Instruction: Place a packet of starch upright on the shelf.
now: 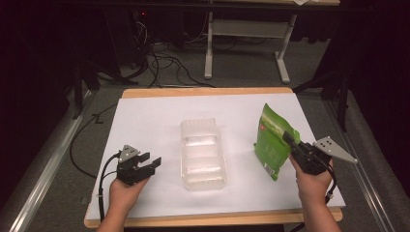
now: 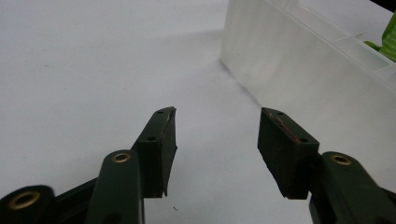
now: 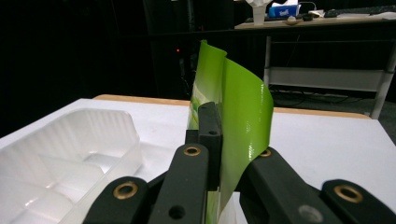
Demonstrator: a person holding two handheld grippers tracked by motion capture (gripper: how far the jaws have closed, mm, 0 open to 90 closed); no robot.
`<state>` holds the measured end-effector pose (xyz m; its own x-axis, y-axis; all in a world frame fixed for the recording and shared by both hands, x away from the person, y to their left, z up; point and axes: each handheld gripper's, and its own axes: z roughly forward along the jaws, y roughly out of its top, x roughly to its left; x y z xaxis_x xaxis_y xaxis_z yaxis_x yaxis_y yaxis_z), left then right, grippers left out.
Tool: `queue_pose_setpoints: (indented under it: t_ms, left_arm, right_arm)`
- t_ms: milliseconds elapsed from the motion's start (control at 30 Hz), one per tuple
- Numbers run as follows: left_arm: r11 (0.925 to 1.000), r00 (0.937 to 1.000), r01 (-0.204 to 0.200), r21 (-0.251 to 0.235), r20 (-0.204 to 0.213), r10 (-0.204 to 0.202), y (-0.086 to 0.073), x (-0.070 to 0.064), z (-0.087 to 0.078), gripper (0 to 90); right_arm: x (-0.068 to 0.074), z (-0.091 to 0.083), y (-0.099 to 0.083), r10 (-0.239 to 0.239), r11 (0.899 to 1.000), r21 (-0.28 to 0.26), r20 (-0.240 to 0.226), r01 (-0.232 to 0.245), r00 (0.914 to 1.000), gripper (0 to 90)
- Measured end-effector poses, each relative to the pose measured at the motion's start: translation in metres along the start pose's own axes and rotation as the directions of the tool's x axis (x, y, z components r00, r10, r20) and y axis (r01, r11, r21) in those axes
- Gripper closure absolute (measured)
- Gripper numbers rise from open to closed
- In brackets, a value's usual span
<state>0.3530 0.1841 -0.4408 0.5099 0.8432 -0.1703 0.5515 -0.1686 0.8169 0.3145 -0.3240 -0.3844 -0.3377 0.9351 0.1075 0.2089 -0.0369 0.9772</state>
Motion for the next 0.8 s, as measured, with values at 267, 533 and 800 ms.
queue_pose_setpoints:
  t_ms: [267,533,800]
  left_arm:
    - [1.0000,1.0000,0.004,-0.003,0.001,-0.004,0.000,0.001,-0.001,47.4]
    - [1.0000,1.0000,0.002,-0.006,0.001,-0.002,0.001,0.001,-0.001,47.4]
    - [1.0000,1.0000,0.002,-0.008,0.002,-0.002,0.001,0.001,-0.001,47.4]
  right_arm:
    - [-0.005,-0.005,0.002,0.006,1.000,-0.016,0.036,-0.005,0.9993,90.0]
    - [-0.004,-0.003,0.000,0.025,1.000,-0.002,0.012,-0.025,0.9996,73.0]
    - [0.017,0.023,-0.018,-0.065,0.982,0.178,-0.011,0.066,0.9978,71.8]
